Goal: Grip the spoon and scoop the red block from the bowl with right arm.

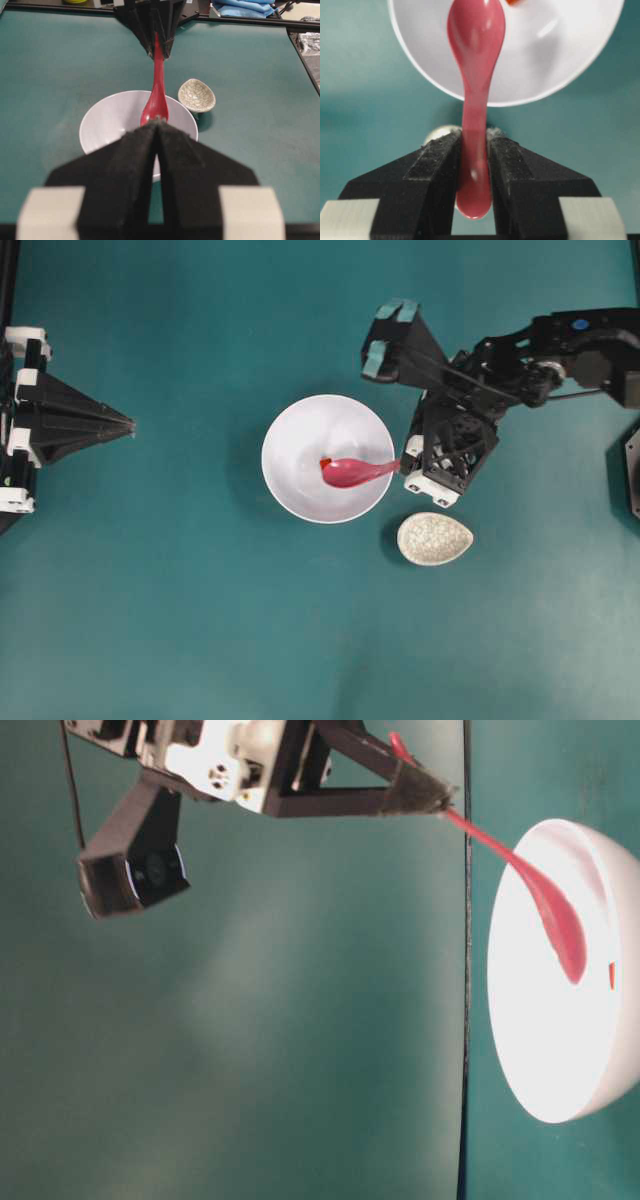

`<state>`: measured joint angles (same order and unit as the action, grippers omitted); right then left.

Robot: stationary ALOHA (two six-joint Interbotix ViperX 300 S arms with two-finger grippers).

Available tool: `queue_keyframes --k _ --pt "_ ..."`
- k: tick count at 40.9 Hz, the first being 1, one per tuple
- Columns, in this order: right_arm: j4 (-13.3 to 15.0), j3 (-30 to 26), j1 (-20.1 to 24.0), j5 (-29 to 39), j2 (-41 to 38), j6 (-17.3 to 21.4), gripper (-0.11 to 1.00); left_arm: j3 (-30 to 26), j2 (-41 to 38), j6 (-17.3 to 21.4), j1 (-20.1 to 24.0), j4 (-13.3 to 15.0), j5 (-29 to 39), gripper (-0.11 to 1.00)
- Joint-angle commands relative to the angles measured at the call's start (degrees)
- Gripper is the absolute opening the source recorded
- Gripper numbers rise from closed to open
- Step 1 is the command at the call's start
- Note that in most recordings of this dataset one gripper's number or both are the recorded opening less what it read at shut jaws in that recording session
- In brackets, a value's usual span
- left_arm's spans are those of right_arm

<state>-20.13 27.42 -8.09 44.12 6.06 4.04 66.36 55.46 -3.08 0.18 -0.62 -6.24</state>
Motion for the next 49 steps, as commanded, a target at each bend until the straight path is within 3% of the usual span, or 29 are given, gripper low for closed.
queue_keyframes --k 1,6,12,27,49 --pt "2.8 -3.3 -0.3 2.8 -0.6 0.5 0.24 -1.7 -0.2 0.4 0.2 -0.2 -0.5 0.0" --pt "7.3 -5.2 -0.3 5.2 -2.5 1.4 0.24 -1.7 -0.2 0.4 0.2 -0.2 -0.6 0.0" --pt "9.8 -7.2 -0.3 5.6 -4.8 1.1 0.24 -1.7 -0.3 0.5 0.2 -0.2 -0.6 0.0" --pt "9.9 -12.0 0.9 9.1 -9.6 -1.3 0.24 -1.7 -0.2 0.7 0.2 -0.2 -0.4 0.0" --pt "10.1 -15.7 3.7 7.0 -12.1 -1.3 0.24 -1.7 -0.2 0.7 0.2 -0.3 -0.4 0.0"
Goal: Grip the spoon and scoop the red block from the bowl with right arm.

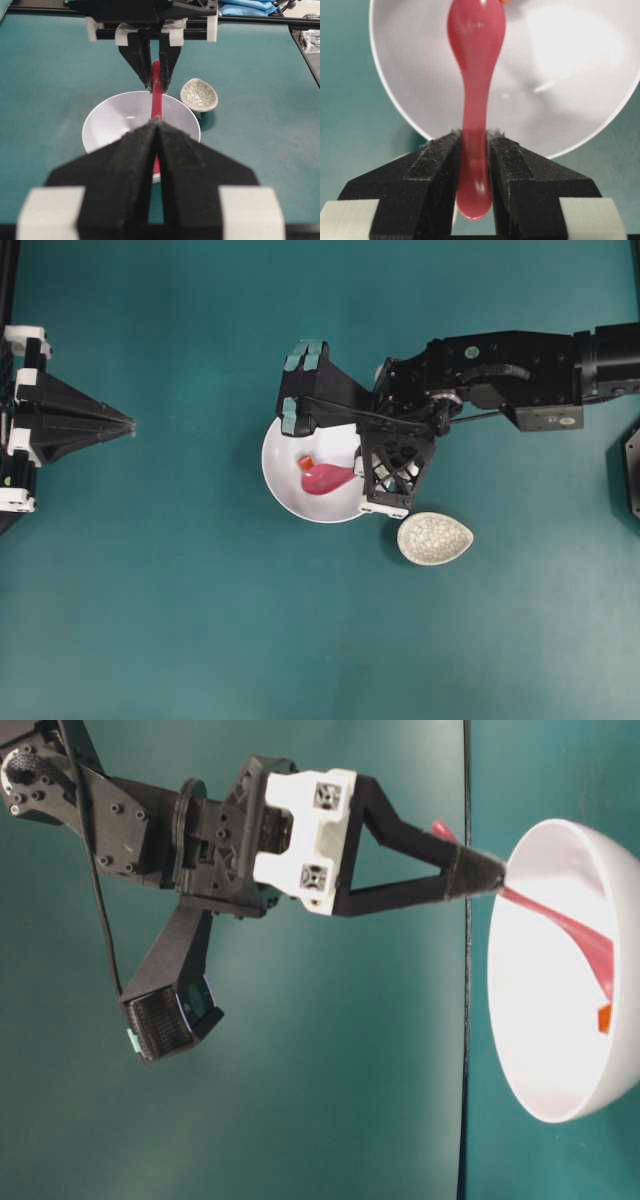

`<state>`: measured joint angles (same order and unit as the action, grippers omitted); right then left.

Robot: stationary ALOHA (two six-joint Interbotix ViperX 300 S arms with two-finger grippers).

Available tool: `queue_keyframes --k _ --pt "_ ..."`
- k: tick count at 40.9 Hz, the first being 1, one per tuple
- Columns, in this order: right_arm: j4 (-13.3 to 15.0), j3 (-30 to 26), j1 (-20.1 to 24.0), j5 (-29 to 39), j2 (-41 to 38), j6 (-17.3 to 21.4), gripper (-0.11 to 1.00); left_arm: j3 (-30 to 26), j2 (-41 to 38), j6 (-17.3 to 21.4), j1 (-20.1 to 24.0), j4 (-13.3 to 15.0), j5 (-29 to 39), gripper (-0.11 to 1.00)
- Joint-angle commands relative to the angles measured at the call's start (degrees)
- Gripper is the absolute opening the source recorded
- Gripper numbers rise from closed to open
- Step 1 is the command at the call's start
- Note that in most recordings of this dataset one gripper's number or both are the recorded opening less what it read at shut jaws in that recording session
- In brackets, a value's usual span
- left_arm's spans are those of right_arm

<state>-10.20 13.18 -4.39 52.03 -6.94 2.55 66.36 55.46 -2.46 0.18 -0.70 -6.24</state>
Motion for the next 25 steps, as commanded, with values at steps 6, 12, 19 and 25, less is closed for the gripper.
queue_keyframes --k 6,12,19,25 --pt "0.2 -0.8 -0.1 -0.3 1.2 0.9 0.24 -1.7 -0.2 0.0 0.2 -0.2 -0.4 0.0" --pt "-0.1 1.2 -0.2 2.1 2.6 1.1 0.24 -1.7 -0.2 0.0 0.2 -0.2 -0.4 0.0" --pt "-0.1 2.5 -0.6 4.9 4.5 2.1 0.24 -1.7 -0.2 0.0 0.2 -0.2 -0.5 0.0" --pt "0.0 2.7 -1.6 5.1 4.9 2.4 0.24 -1.8 -0.2 0.0 0.2 -0.2 -0.6 0.0"
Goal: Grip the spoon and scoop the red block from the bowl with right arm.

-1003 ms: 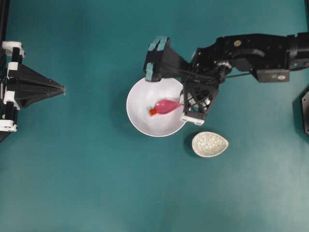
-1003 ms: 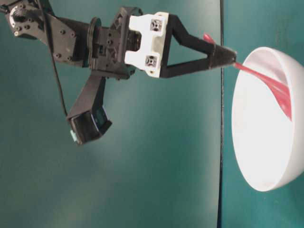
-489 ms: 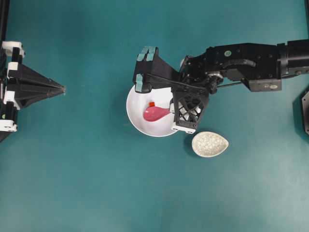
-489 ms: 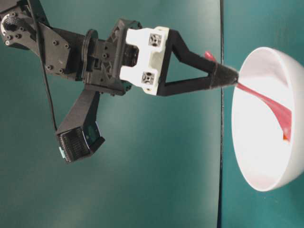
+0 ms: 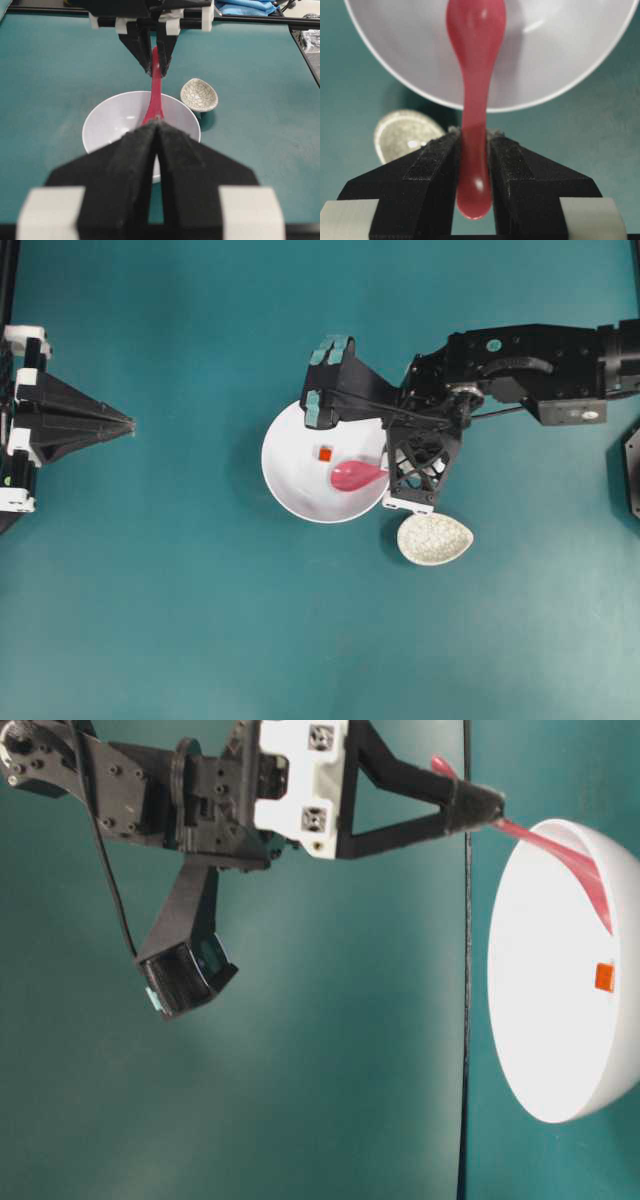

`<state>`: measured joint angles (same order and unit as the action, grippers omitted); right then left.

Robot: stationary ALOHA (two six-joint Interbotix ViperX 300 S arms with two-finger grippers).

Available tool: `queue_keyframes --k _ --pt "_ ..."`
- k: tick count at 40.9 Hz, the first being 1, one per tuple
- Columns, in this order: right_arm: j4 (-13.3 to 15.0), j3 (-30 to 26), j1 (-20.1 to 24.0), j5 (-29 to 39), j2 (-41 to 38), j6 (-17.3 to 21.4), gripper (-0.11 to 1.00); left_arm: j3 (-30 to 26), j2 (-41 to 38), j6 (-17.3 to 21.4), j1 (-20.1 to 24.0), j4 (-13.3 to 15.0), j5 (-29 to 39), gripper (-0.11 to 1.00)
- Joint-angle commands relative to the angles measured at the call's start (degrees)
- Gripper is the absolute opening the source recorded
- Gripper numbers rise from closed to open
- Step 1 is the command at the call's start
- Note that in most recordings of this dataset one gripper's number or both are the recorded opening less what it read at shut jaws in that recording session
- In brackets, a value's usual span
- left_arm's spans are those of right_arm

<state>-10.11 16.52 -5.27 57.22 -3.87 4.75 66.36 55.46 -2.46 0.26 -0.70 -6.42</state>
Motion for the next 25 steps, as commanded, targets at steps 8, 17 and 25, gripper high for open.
queue_keyframes --k 8,17,25 --pt "0.1 -0.6 -1.5 -1.1 1.8 0.2 0.24 -1.7 -0.2 0.0 0.1 -0.2 -0.5 0.0" --pt "0.2 -0.6 -2.3 -1.9 1.4 -0.4 0.24 -1.7 -0.2 0.0 0.1 -0.2 -0.5 0.0" --pt "-0.1 -1.2 -2.3 -4.0 0.1 -0.6 0.24 -1.7 -0.2 0.0 0.1 -0.2 -0.5 0.0"
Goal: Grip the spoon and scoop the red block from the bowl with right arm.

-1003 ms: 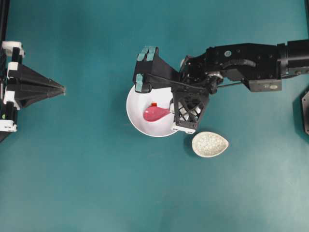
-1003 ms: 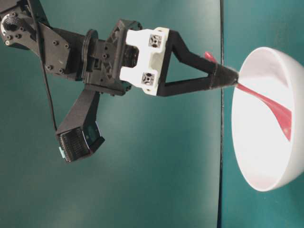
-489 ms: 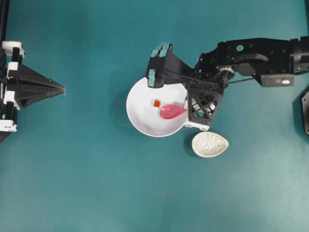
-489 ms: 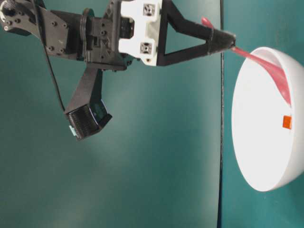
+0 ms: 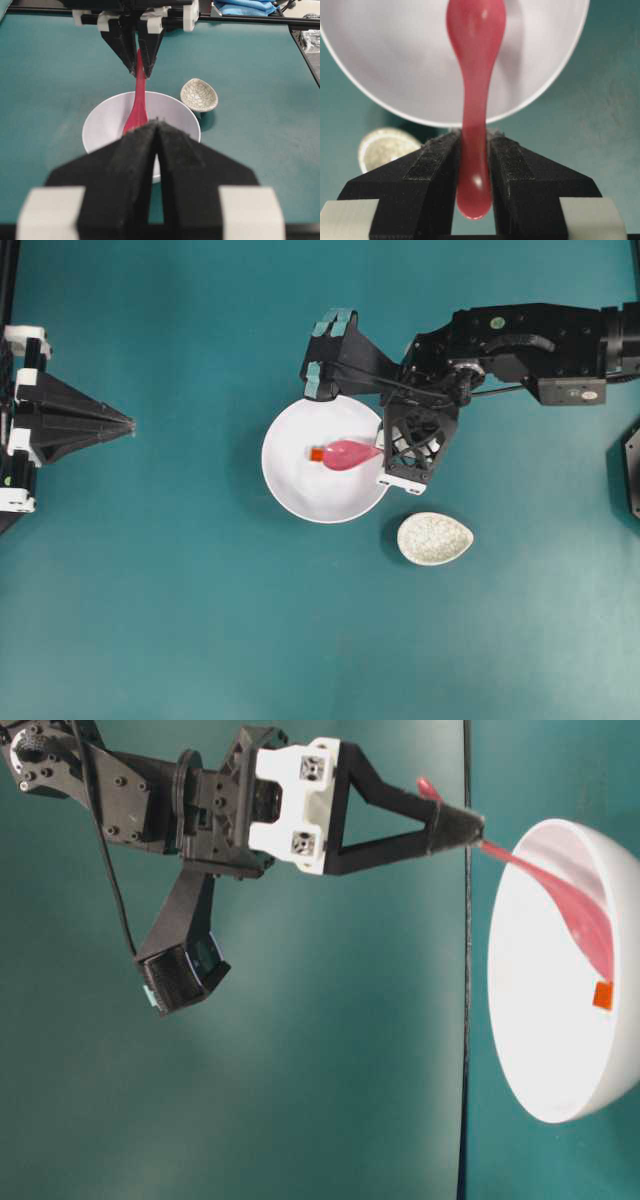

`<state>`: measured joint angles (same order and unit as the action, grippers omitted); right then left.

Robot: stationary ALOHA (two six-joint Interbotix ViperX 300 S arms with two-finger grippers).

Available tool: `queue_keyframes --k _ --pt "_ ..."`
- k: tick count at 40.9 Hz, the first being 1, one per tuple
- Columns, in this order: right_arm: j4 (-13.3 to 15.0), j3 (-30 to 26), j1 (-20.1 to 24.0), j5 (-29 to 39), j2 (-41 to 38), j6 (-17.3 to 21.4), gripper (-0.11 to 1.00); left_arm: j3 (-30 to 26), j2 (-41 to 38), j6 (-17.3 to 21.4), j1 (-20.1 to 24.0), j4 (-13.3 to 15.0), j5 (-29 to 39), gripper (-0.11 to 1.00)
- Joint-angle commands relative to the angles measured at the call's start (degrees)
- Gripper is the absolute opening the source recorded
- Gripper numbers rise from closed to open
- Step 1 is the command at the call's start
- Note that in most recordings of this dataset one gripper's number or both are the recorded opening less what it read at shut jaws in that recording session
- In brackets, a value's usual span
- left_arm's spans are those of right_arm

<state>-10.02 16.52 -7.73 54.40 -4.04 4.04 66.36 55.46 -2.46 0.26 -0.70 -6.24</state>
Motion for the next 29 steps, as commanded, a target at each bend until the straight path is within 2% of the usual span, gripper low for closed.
queue_keyframes --k 1,11,29 --pt "-0.3 -1.4 0.2 -1.4 0.2 0.1 0.24 -1.7 -0.2 0.0 0.1 -0.2 -0.7 0.0" --pt "-0.4 -2.7 0.9 -2.3 -1.5 0.0 0.24 -1.7 -0.2 0.0 0.1 -0.2 -0.6 0.0" --pt "-0.5 -3.2 1.0 -8.1 -2.2 0.8 0.24 -1.7 -0.2 0.0 0.1 -0.2 -0.4 0.0"
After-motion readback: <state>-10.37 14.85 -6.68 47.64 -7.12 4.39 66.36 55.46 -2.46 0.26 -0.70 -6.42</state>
